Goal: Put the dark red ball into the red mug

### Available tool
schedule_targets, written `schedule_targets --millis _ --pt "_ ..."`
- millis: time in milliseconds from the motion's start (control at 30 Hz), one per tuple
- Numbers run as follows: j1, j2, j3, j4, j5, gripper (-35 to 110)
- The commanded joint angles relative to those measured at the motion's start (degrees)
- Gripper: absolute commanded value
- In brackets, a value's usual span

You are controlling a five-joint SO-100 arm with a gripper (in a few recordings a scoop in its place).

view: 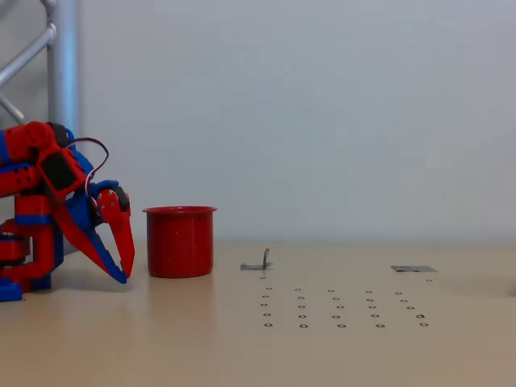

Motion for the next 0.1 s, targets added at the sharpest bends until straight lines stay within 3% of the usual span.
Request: schedule_targets --millis 0,67 --pt "-1.1 4.1 1.1 -1.2 -0.7 -2" --pt "-1.1 4.1 1.1 -1.2 -0.7 -2"
